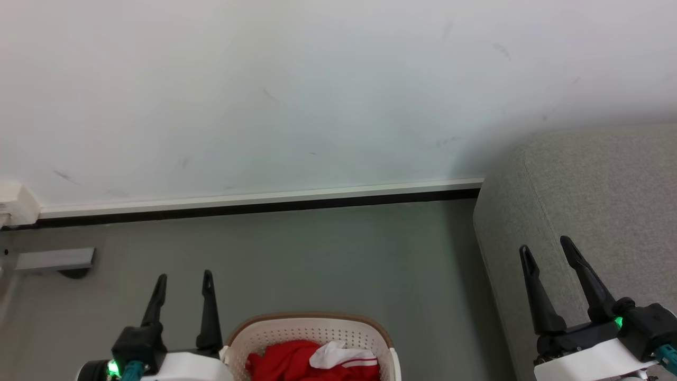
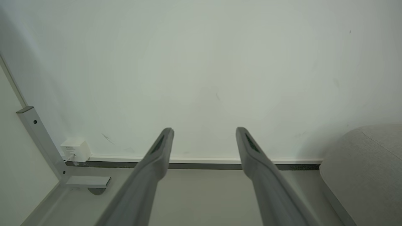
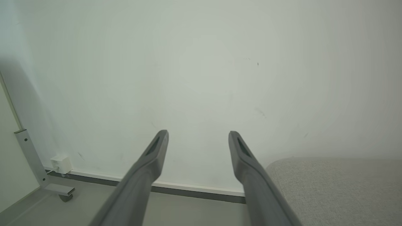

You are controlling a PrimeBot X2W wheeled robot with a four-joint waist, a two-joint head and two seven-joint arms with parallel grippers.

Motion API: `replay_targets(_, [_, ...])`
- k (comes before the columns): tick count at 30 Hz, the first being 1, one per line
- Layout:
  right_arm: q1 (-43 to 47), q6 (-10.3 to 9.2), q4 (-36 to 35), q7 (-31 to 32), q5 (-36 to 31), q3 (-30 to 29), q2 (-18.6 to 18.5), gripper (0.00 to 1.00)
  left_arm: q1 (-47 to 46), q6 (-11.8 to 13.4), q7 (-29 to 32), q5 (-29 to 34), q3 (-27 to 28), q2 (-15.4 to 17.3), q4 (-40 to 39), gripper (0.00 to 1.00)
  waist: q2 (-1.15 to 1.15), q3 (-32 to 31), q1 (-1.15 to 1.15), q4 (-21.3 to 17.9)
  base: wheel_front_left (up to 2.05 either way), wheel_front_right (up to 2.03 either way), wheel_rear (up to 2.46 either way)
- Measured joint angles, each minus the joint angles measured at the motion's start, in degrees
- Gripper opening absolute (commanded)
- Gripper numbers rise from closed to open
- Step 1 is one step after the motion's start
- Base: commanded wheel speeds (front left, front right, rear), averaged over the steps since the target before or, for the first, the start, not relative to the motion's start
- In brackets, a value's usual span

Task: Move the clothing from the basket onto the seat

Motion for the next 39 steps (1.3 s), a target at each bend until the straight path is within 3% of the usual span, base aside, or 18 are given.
replay_targets(15, [-4.47,0.00,-2.78,-0.01,2.80,-0.60,-1.07,1.00,-6.45,-3.18,-0.01,-5.13,-0.14,-0.04,11.36,1.00,0.00,8.45,0.00,-3.78,0.00,0.00,0.00])
replay_targets(26, [-9.59,0.00,-5.56,-0.10,4.16,-1.62,0.47,1.00,-15.41,-6.12,0.00,-4.98,0.66,0.10,25.92,1.00,0.00,17.38,0.01,-7.59,0.00,0.00,0.00])
replay_targets(39, [-17.25,0.00,-10.17,-0.10,6.89,-2.00,2.64,1.00,-27.63,-9.69,0.16,-4.70,-0.65,2.37,49.55,1.00,0.00,28.90,0.01,-13.33,0.00,0.00,0.00])
